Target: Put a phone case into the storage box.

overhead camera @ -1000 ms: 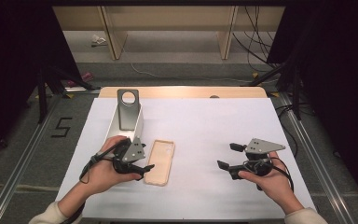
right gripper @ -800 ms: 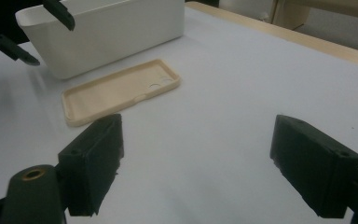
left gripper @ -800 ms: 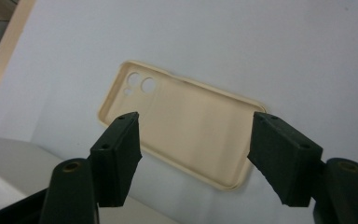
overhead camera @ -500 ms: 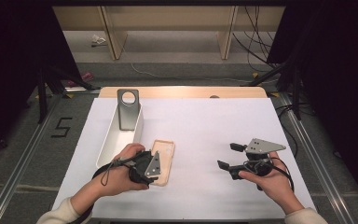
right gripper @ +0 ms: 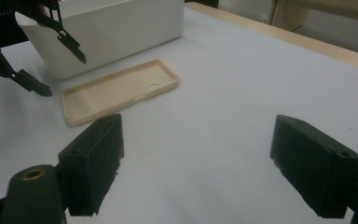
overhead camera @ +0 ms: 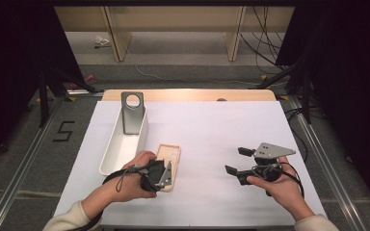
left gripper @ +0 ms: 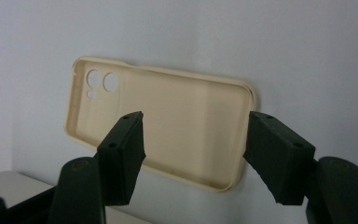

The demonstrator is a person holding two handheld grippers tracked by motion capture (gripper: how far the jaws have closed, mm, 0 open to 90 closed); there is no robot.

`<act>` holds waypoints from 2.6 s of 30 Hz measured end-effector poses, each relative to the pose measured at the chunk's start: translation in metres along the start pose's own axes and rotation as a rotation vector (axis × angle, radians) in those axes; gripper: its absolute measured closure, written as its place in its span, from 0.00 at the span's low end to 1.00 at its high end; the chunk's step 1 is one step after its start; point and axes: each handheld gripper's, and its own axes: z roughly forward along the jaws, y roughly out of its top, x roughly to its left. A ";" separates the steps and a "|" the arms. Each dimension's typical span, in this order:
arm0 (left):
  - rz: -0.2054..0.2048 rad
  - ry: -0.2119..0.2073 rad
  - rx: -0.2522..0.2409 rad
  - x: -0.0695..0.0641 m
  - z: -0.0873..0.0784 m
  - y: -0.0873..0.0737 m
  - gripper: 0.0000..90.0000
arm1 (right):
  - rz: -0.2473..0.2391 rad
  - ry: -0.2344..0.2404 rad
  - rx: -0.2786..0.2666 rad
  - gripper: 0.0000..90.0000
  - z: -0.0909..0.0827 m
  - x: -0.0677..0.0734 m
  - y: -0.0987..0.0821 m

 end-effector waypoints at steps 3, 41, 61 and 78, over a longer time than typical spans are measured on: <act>0.022 -0.012 0.024 -0.002 0.005 0.002 0.40 | 0.000 0.001 0.000 0.20 0.000 0.000 0.000; 0.058 -0.055 0.119 -0.009 0.029 -0.008 0.42 | 0.000 0.006 0.003 0.21 0.000 0.000 0.000; 0.074 -0.061 0.119 -0.010 0.031 -0.004 0.44 | -0.001 0.010 0.007 0.21 0.001 0.001 0.000; 0.073 -0.114 0.115 -0.010 0.031 -0.004 0.61 | -0.003 0.011 0.007 0.21 0.001 0.001 0.000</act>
